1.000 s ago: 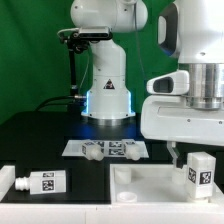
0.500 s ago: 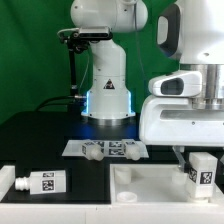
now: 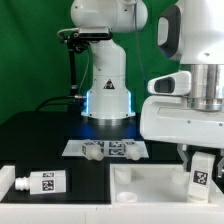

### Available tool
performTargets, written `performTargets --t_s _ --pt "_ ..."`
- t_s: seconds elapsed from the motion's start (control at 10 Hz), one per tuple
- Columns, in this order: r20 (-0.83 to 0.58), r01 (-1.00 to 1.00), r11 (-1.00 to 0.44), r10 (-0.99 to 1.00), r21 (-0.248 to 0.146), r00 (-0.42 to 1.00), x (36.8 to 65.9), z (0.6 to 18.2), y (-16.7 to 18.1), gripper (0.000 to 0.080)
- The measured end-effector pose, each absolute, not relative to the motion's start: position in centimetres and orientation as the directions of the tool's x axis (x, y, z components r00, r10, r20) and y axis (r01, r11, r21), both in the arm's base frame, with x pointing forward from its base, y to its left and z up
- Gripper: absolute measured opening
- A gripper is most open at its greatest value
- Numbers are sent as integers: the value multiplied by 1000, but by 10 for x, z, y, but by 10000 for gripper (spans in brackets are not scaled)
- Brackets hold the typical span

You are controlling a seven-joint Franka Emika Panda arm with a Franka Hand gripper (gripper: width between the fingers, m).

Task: Assemble one leg

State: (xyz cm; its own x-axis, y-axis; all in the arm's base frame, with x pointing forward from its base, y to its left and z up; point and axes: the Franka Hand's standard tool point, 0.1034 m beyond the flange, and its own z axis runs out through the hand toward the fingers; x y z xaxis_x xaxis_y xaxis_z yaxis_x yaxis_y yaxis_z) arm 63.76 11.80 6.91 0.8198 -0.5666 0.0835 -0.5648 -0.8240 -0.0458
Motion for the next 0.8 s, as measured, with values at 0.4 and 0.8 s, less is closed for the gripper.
performTargets --t_s 0.4,0.8 --pt "-31 -938 -334 -941 -97 338 640 70 117 282" --pt "-4 -853 -512 -857 -105 515 639 68 116 456"
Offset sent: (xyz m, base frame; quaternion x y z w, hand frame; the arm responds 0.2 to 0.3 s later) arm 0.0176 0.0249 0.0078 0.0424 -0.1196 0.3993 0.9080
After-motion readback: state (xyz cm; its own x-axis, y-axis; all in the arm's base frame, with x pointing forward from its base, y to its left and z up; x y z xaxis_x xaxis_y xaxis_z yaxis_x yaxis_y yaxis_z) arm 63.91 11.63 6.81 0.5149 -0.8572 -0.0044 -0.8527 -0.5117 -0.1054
